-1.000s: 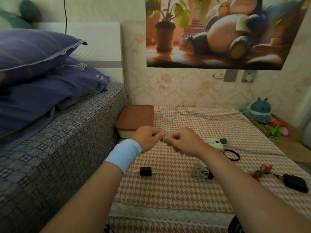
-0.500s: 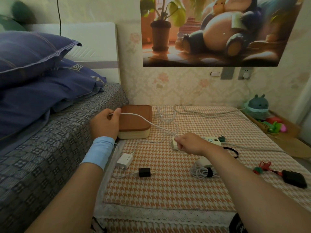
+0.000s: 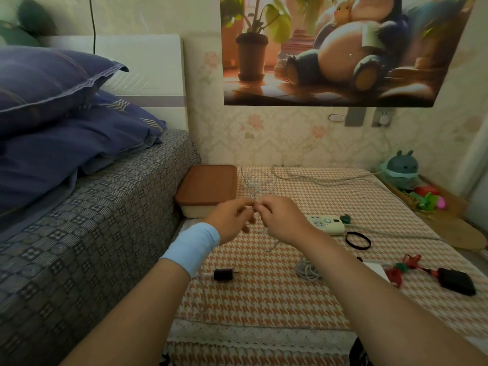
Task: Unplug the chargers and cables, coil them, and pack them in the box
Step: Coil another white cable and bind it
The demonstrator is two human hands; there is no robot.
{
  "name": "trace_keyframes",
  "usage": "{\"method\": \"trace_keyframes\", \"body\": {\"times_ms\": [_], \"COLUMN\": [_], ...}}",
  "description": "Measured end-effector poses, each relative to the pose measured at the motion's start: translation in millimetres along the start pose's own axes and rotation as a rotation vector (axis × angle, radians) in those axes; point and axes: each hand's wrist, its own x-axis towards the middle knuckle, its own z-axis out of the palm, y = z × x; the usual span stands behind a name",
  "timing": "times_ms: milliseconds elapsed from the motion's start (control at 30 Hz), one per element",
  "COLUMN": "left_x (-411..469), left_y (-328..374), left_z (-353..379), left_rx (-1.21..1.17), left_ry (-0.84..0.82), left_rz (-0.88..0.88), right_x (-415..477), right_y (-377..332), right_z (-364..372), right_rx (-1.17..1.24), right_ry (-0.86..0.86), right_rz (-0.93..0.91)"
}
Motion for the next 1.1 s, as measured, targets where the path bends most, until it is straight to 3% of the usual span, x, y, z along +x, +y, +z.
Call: {"method": "trace_keyframes", "body": {"times_ms": [67,133,267,400,567,733,867,1000,1100], "left_x": [3,5,3,2,-1,-1,0,4,7], "left_y": [2,3,4,-2,-11,-5,-2,-4,-10], "left_z": [-5,-16,-33,-52,-51,-46,-39,-37,-40], "left_rx": [-0.009,0.176,0.314,0.27,0.286,0.271,0.288,0.308,0.308], "left_ry": [0.026,0.11,0.21,0.515,0.713,0.892,0.941,0.912,0.895], "left_rz": [-0.037,-0.003,-0.003,0.021,-0.059,0.009,0.087,0.04,-0.027], "right_x": [-3,-5,-7,-12,-3,0,2,1,0], "right_y": [-1,-2,-1,15,20,21,20,20,20], "right_z": [-5,-10,-20,-23,-27,-24,-23,-27,-29], "right_rx": [0.046,0.136,0.136,0.039,-0.027,-0.02,-0.075,-0.062,-0.007], "right_ry": [0.017,-0.023,-0.249,-0.461,-0.282,-0.357,-0.458,-0.485,-0.442], "right_rz": [0.005,0.05,0.135,0.282,0.235,0.248,0.27,0.399,0.382]}}
